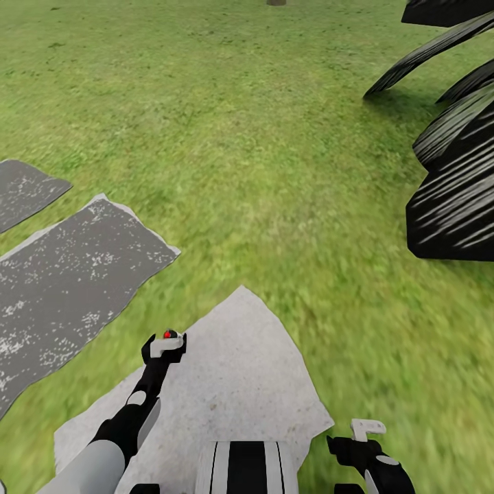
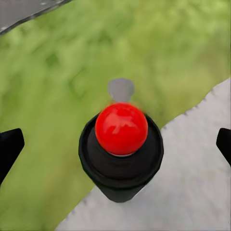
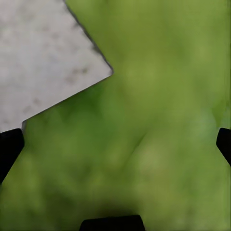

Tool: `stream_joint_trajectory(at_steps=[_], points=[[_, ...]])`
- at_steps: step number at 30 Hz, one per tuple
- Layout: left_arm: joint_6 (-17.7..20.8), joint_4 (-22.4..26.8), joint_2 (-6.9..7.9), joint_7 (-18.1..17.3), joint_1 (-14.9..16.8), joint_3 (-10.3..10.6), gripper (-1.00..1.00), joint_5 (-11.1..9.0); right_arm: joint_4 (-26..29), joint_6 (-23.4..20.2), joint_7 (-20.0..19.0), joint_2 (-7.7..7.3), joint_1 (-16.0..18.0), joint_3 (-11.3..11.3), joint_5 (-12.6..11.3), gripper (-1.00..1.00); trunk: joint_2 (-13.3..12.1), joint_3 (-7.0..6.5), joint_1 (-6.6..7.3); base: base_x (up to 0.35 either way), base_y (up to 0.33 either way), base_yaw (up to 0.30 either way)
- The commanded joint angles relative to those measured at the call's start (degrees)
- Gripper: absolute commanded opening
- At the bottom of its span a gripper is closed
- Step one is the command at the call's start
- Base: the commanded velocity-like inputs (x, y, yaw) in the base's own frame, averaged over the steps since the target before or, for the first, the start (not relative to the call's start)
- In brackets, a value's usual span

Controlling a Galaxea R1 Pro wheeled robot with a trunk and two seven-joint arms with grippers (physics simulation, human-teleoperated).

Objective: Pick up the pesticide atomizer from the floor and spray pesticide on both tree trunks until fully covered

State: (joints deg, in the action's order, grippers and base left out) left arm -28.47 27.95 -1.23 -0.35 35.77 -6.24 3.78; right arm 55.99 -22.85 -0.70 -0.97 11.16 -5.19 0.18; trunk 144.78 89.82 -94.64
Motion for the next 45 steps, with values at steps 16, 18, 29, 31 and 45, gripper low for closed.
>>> stream_joint_trajectory(at_steps=[16,18,29,31,45], points=[[0.00,0.00,0.00,0.02,0.00,-0.08,-1.00,-0.08,0.00,0.00,0.00,0.00,0.00,0.00,0.00,1.00,0.00,0.00,0.00,0.004,0.000,0.000],[0.00,0.00,0.00,0.01,0.00,-0.08,-1.00,-0.09,0.00,0.00,0.00,0.00,0.00,0.00,0.00,1.00,0.00,0.00,0.00,0.000,0.000,0.000],[0.00,0.00,0.00,0.00,0.00,-0.06,-1.00,-0.09,0.00,0.00,0.00,0.00,0.00,0.00,0.00,1.00,0.00,0.00,0.00,0.000,0.000,0.000],[0.00,0.00,0.00,0.00,0.02,-0.05,-1.00,-0.09,0.00,0.00,0.00,0.00,0.00,0.00,0.00,1.00,0.00,0.00,0.00,0.000,0.000,0.000],[0.00,0.00,0.00,0.00,0.00,0.00,-1.00,-0.09,-0.05,0.00,0.00,0.00,0.00,0.00,0.00,1.00,-0.04,-0.67,0.08,0.000,0.000,0.000]])
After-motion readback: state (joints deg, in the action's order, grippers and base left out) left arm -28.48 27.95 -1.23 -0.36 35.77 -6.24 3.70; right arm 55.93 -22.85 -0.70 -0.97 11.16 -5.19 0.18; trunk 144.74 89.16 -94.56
